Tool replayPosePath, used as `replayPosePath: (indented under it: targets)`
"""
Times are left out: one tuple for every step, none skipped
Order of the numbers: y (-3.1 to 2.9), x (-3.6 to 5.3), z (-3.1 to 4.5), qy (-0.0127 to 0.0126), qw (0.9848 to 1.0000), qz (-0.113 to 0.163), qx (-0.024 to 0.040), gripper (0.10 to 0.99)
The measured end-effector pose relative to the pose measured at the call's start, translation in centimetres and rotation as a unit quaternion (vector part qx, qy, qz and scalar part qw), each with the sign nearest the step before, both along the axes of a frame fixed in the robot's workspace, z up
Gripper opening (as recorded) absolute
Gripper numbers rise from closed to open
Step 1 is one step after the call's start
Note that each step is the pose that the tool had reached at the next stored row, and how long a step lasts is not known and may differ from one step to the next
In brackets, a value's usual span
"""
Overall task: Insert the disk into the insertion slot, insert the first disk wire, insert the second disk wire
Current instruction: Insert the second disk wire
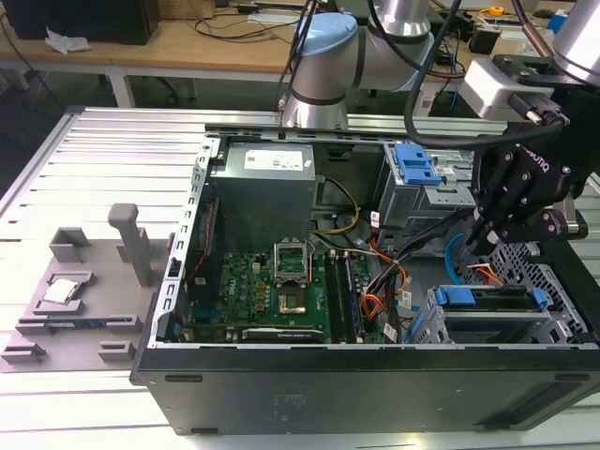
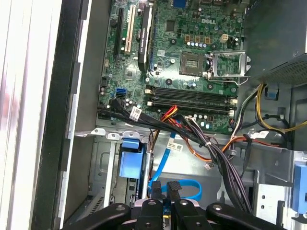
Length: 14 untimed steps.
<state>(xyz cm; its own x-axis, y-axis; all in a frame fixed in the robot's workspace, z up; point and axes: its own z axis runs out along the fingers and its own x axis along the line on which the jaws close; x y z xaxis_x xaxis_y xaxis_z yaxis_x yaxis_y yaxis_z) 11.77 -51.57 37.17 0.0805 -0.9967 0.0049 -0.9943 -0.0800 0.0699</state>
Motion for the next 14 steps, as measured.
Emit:
replayPosePath:
  targets:
    - [0.00,0.00,0.00,0.0000,1.0000,0.000,0.0000,0.161]
    - [0.00,0.00,0.00,0.0000,1.0000,0.000,0.0000,0.161]
    - [-0.47,0.00,0.00,0.0000,1.0000,0.000,0.0000,0.161]
    - [-1.29,0.00,-0.01,0.0000,1.0000,0.000,0.0000,0.161]
    - [-2.09,0.01,-0.08,0.0000,1.0000,0.000,0.0000,0.161]
    - [-2.30,0.10,-0.30,0.0003,1.0000,0.000,0.0001,0.161]
    - [-2.43,0.24,-0.58,0.0007,1.0000,0.000,0.0000,0.161]
    - [-2.47,0.41,-0.77,0.0011,1.0000,0.000,0.0000,0.161]
    - [-2.54,0.67,-1.04,0.0018,1.0000,0.000,0.0000,0.161]
    - [-2.62,0.86,-1.24,0.0022,1.0000,0.000,-0.0001,0.161]
    - [-2.78,1.04,-1.53,0.0027,1.0000,0.000,0.0000,0.161]
    - [-2.95,1.12,-1.73,0.0029,1.0000,0.000,0.0000,0.161]
    - [-3.04,1.21,-1.90,0.0030,1.0000,0.000,0.0001,0.161]
    - [-3.07,1.32,-2.01,0.0032,1.0000,0.000,0.0001,0.161]
